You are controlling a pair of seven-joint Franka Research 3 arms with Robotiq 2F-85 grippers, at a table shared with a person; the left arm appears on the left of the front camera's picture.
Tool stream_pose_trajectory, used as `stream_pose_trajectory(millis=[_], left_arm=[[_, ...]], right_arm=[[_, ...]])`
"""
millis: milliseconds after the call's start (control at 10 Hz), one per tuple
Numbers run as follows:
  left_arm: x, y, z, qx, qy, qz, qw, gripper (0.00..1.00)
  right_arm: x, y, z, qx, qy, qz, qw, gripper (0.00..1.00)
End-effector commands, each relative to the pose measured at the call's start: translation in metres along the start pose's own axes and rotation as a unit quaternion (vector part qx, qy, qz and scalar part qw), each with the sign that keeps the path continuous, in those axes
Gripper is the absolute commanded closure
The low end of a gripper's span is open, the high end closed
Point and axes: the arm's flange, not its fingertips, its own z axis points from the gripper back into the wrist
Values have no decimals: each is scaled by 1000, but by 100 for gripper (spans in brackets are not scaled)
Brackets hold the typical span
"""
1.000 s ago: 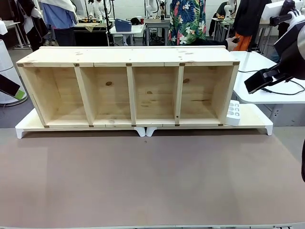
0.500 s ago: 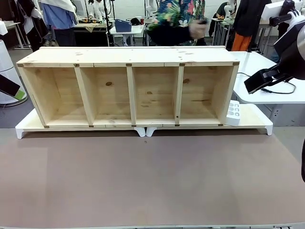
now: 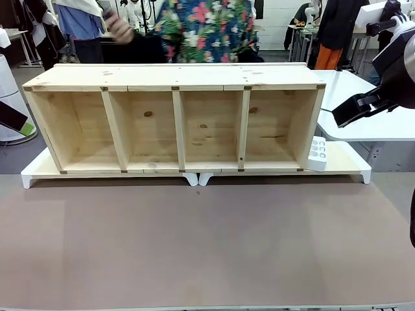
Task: Perform cable management.
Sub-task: When the cord part of the Power Cable appears at the lower middle area of the table and stops, grasp the cord part of the Power Cable.
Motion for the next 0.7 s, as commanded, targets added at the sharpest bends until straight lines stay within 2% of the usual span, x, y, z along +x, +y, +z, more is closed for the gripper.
stream_pose_trajectory(millis=[0, 600], left_arm=[[1, 0, 1, 0, -4, -6, 1000, 0], [1, 0, 1, 0, -4, -6, 1000, 0]], right_arm=[[0, -1, -1, -1, 1, -2, 1000, 0], [0, -1, -1, -1, 1, -2, 1000, 0]])
